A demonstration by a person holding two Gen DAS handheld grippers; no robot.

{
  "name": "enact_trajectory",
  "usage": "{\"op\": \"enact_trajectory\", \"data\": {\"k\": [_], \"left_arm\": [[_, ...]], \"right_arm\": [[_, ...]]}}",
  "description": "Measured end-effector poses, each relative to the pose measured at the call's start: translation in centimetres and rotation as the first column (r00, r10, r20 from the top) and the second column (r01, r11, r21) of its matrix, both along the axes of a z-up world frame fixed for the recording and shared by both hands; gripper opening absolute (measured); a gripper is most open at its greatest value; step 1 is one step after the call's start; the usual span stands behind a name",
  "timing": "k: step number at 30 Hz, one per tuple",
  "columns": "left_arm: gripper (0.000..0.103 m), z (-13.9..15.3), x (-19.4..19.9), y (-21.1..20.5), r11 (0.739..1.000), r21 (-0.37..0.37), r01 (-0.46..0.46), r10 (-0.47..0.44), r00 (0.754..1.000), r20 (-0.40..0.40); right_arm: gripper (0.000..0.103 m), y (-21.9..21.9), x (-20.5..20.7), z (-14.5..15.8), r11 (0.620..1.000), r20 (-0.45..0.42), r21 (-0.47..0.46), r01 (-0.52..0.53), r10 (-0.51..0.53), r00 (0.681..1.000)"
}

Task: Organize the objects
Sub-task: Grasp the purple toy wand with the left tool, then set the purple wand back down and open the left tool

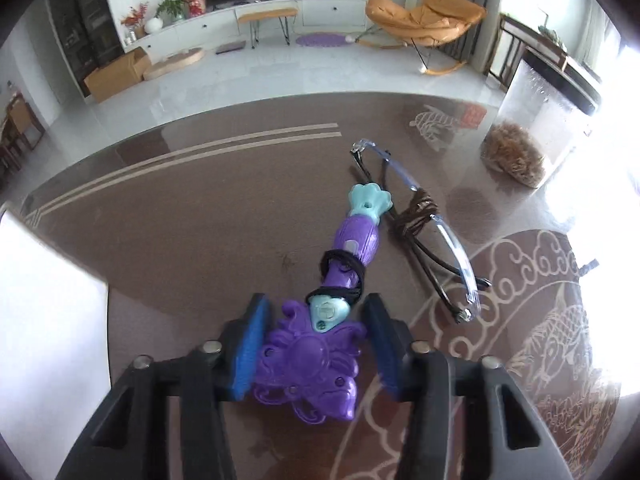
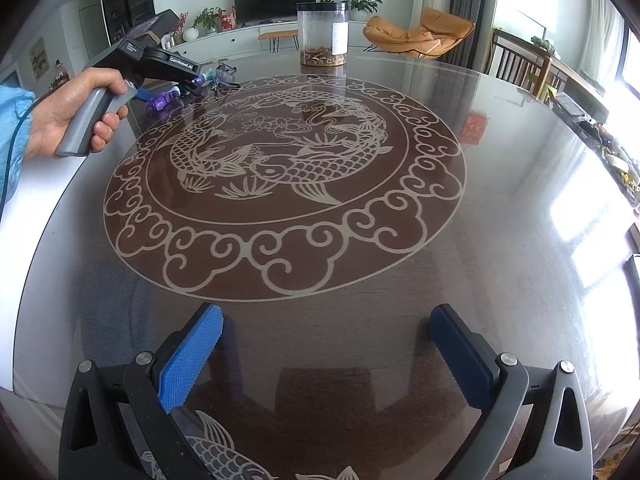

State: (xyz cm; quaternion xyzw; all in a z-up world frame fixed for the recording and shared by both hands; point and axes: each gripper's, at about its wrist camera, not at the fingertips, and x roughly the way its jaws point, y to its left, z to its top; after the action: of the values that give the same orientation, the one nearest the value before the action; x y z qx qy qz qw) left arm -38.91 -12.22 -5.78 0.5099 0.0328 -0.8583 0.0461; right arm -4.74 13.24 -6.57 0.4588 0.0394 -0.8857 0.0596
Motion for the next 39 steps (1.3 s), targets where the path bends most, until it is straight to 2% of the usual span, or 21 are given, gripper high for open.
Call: {"op": "enact_trajectory", "data": {"k": [4, 8, 13, 15, 17, 21, 22, 24, 28, 39], "left_arm": [[0.049, 0.2, 4.9, 1.6, 0.994, -0.031, -0.103, 0.101, 0.992, -0.071], [0.048, 0.1, 10.9, 3.5, 0.986, -0.02, -0.168, 0.166, 0.983, -0.073], [0.05, -0.1, 21.0, 6.6, 0.995, -0.049, -0.093, 0.087, 0.991, -0.104], [0.05, 0.0, 23.8, 7.3, 0.995, -0.058, -0.075, 0.068, 0.991, -0.118], [0.059, 0.1, 26.4, 7.6, 0.993, -0.104, -0.055, 0.04, 0.99, -0.133], [0.094, -0.2, 28.1, 6.8, 0.995, -0.09, -0.036, 0.023, 0.99, -0.142], [0.098, -0.3, 28.2, 6.3, 0.996, -0.069, -0.05, 0.04, 0.99, -0.136], [0.1, -0.7, 28.3, 5.8, 0.998, 0.003, -0.069, 0.069, 0.991, -0.112], [0.103, -0.8, 27.9, 5.8, 0.998, -0.003, -0.056, 0.056, 0.991, -0.121], [0.103, -1.0, 27.1, 6.0, 0.999, 0.003, -0.039, 0.039, 0.992, -0.123]], "right_arm": [[0.103, 0.0, 0.0, 0.0, 1.0, 0.0, 0.0, 0.0, 0.0, 1.0], [0.103, 0.0, -0.1, -0.1, 1.0, 0.0, -0.001, -0.001, 0.001, 1.0], [0.103, -0.1, 0.0, -0.1, 1.0, -0.002, -0.002, -0.006, 0.006, 1.0], [0.103, -0.1, 0.0, -0.1, 1.0, -0.002, -0.002, -0.007, 0.007, 1.0], [0.103, -0.1, 0.0, -0.1, 1.0, -0.002, -0.002, -0.007, 0.007, 1.0], [0.103, -0.1, 0.0, -0.2, 1.0, -0.002, -0.001, -0.007, 0.007, 1.0], [0.103, -0.1, 0.0, -0.2, 1.0, -0.002, -0.001, -0.007, 0.007, 1.0], [0.103, -0.1, 0.0, -0.2, 1.0, -0.002, -0.001, -0.007, 0.007, 1.0], [0.103, -0.2, 0.0, -0.2, 1.0, -0.002, -0.001, -0.007, 0.007, 1.0], [0.103, -0.1, 0.0, -0.2, 1.0, -0.002, -0.001, -0.006, 0.006, 1.0]]}}
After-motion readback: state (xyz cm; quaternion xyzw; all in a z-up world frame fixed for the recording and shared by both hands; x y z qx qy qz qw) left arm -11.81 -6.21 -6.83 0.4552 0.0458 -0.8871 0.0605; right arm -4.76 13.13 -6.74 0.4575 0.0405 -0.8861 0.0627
